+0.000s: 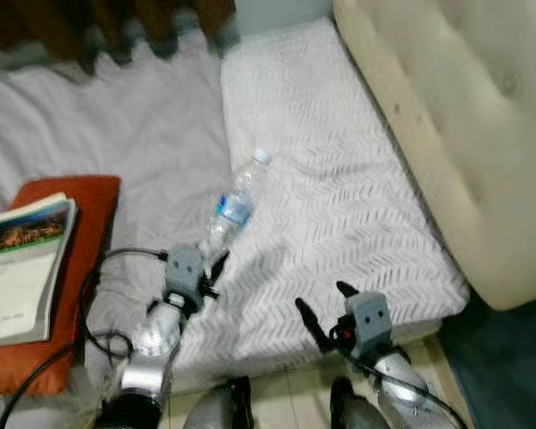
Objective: Clean up the room
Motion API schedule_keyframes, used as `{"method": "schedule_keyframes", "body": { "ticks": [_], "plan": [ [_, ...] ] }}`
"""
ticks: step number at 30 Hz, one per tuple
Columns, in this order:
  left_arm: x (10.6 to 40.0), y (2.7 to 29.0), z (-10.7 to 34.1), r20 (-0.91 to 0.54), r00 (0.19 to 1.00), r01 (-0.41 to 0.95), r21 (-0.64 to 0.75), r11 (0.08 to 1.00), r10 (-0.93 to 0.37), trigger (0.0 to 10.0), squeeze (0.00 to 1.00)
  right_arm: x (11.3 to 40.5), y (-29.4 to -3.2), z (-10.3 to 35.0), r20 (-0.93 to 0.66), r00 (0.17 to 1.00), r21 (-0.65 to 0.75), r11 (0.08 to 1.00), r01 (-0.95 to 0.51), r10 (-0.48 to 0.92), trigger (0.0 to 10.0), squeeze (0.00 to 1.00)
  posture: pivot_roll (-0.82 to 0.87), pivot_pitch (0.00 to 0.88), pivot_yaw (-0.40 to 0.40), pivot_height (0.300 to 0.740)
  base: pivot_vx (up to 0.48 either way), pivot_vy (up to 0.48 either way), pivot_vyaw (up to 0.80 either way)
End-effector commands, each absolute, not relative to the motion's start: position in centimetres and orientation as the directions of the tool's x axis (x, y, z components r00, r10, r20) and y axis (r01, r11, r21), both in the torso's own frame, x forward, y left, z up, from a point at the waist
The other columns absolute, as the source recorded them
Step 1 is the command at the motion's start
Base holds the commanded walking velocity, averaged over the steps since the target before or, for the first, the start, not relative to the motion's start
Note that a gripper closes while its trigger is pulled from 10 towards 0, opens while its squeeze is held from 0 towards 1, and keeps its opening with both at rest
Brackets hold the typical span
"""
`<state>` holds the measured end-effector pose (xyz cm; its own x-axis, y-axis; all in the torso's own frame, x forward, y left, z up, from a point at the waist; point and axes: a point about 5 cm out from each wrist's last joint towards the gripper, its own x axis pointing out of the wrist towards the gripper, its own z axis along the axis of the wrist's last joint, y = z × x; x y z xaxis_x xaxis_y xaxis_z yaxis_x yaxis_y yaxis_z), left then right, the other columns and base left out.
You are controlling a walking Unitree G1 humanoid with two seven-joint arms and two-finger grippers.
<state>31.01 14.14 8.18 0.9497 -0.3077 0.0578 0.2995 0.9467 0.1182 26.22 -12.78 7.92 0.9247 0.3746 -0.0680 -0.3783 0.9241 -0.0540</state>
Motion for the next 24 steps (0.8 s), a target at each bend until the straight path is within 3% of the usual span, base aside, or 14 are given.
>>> {"method": "schedule_keyframes", "body": {
  "ticks": [1, 5, 10, 16, 17, 24],
  "plan": [
    [30.2, 14.4, 8.2, 0.079, 0.959, 0.264, 0.103, 0.959, -0.272, 0.0, 0.0, 26.4, -13.6, 7.5, -0.073, 0.937, -0.027, 0.938, -0.345, 0.342, 10.0, 0.0, 0.03, 0.028, 0.039, 0.74, 0.0, 0.0, 0.0],
    [28.3, 15.2, 7.7, 0.072, 0.988, 0.141, -0.034, 0.989, -0.139, 0.0, 0.0, 27.4, -15.1, 7.8, -0.054, 0.953, -0.03, 0.953, -0.3, 0.298, 10.0, 0.0, 0.06, 0.0, 0.009, 0.74, 0.0, 0.0, 0.0],
    [25.8, 15.7, 7.9, 0.057, 0.99, 0.129, -0.018, 0.991, -0.128, 0.0, 0.0, 28.1, -17.8, 7.3, -0.058, 0.984, -0.014, 0.985, -0.171, 0.17, 10.0, 0.0, 0.07, 0.0, -0.004, 0.74, 0.0, 0.0, 0.0],
    [26.6, 16.1, 7.7, 0.01, 0.997, 0.083, -0.029, 0.996, -0.083, 0.0, 0.0, 28.5, -18.9, 6.8, -0.067, 0.989, 0.01, 0.992, -0.129, 0.129, 10.0, 0.0, 0.06, 0.0, 0.004, 0.74, 0.0, 0.0, 0.0],
    [27.0, 15.7, 7.6, -0.012, 0.996, 0.094, -0.008, 0.996, -0.094, 10.0, 0.0, 28.8, -18.8, 6.9, -0.061, 0.989, 0.014, 0.991, -0.133, 0.134, 10.0, 0.0, 0.05, 0.0, 0.012, 0.74, 0.0, 0.0, 0.0],
    [27.7, 14.7, 7.6, -0.062, 0.988, 0.147, 0.049, 0.988, -0.144, 10.0, 0.0, 29.6, -18.0, 6.9, -0.055, 0.985, 0.015, 0.986, -0.165, 0.166, 10.0, 0.0, 0.03, 0.0, 0.026, 0.74, 0.0, 0.0, 0.66]
  ]
}}
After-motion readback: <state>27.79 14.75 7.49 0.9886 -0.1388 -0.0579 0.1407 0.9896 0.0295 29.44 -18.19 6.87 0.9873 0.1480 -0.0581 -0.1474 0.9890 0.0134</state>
